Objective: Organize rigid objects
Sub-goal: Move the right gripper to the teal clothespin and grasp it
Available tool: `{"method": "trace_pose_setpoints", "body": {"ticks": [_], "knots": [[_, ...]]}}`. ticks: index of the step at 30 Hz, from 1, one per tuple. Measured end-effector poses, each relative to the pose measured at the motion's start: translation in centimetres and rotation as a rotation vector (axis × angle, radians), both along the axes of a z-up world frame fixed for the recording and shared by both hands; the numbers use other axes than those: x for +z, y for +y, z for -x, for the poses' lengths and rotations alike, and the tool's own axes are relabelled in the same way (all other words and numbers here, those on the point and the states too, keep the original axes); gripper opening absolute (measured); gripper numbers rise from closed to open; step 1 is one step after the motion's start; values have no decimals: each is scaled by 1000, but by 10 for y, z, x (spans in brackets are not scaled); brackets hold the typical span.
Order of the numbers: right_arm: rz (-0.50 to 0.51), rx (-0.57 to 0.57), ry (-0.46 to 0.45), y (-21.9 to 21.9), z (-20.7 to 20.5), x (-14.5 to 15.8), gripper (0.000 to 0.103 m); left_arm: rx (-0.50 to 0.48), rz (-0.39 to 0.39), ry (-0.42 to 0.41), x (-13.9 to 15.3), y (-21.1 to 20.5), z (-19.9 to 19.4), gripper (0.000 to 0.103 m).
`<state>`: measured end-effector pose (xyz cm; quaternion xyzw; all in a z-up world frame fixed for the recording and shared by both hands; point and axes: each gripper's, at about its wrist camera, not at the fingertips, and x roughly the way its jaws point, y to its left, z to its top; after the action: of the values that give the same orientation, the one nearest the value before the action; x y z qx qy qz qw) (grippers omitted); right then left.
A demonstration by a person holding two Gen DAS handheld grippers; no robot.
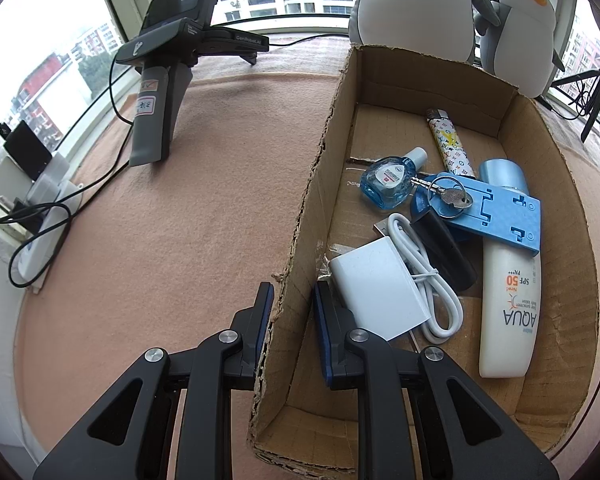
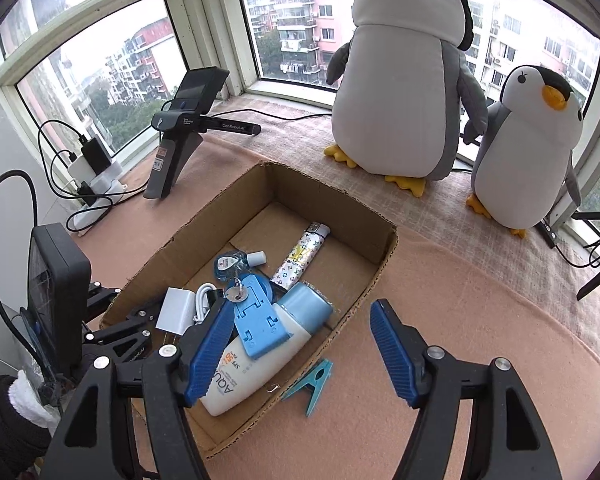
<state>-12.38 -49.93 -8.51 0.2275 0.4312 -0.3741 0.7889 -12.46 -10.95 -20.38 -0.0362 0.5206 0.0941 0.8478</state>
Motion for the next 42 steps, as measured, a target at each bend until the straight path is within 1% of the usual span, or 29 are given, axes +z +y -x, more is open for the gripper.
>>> {"method": "trace_pose_setpoints", "body": {"ticks": [5, 11, 13, 18, 20, 23, 24, 25, 29, 37, 39, 42], "knots": [[0, 13, 29, 2, 25, -4, 67, -4, 0, 0, 0, 0, 0, 17], [-11, 55, 87, 9, 43, -19, 67, -28, 4, 0, 0, 1, 1, 17], [-19, 70, 102, 12, 45, -26, 62, -31, 5, 0, 0, 2, 2, 17], [-63, 104, 126, 17, 44, -44, 43, -44, 4, 0, 0, 2, 2, 17], [-79, 114, 131, 19, 41, -50, 39, -46, 3, 1, 0, 2, 2, 17], [-97, 129, 134, 20, 36, -58, 38, -50, 5, 0, 0, 2, 2, 17], [-101, 133, 134, 21, 35, -60, 38, -89, 5, 0, 0, 2, 2, 17], [-106, 136, 137, 22, 33, -63, 38, -91, 5, 0, 0, 2, 2, 17], [-125, 145, 152, 23, 30, -71, 31, -104, 6, 1, 0, 2, 2, 18], [-153, 145, 189, 22, 23, -89, 30, -134, 7, 0, 0, 1, 2, 17], [-160, 141, 198, 21, 22, -93, 25, -136, 6, 0, 0, 1, 2, 17], [-166, 134, 208, 19, 22, -96, 21, -139, 7, 0, 0, 1, 2, 17]]}}
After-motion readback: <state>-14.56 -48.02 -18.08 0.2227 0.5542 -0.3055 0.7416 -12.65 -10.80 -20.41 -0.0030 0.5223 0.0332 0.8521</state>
